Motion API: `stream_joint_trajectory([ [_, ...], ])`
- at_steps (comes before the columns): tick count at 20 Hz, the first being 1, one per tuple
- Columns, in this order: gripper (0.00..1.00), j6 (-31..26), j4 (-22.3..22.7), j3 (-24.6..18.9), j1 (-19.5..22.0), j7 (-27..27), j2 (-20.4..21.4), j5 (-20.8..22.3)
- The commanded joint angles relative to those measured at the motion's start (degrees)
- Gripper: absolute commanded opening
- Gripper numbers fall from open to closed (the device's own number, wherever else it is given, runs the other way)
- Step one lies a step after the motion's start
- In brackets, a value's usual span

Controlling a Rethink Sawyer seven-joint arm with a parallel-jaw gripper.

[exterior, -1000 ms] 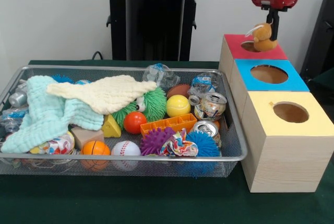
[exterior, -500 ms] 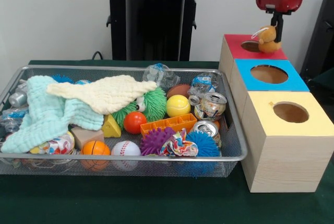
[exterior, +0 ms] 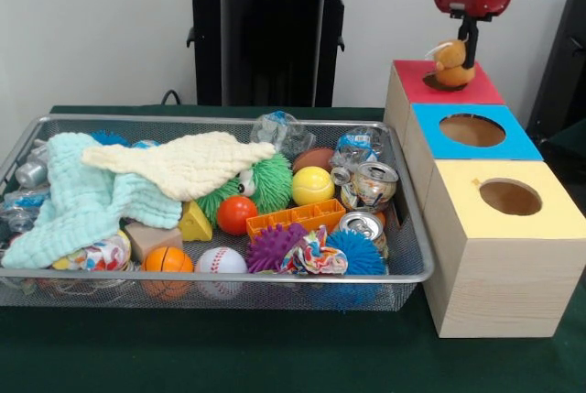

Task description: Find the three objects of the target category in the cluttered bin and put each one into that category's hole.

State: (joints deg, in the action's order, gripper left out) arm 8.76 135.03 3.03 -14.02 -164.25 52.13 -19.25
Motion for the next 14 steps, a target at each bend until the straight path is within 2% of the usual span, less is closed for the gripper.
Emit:
stream_joint_trajectory([
  [1, 0.0, 5.58, 7.53, -4.07, 6.14, -13.82, 2.07, 3.43],
  [5, 0.0, 6.92, 9.49, -5.94, 10.4, -13.67, 3.05, 6.38],
  [7, 0.0, 7.31, 9.5, -5.9, 10.66, -13.44, 2.79, 6.49],
  [10, 0.0, 8.51, 8.33, -4.58, 8.07, -13.16, 1.01, 4.45],
  [12, 0.0, 9.49, 6.57, -3.52, 3.84, -13.44, -1.26, 0.88],
  [14, 0.0, 10.41, 5.94, -2.94, 2.05, -13.81, -2.35, -0.74],
])
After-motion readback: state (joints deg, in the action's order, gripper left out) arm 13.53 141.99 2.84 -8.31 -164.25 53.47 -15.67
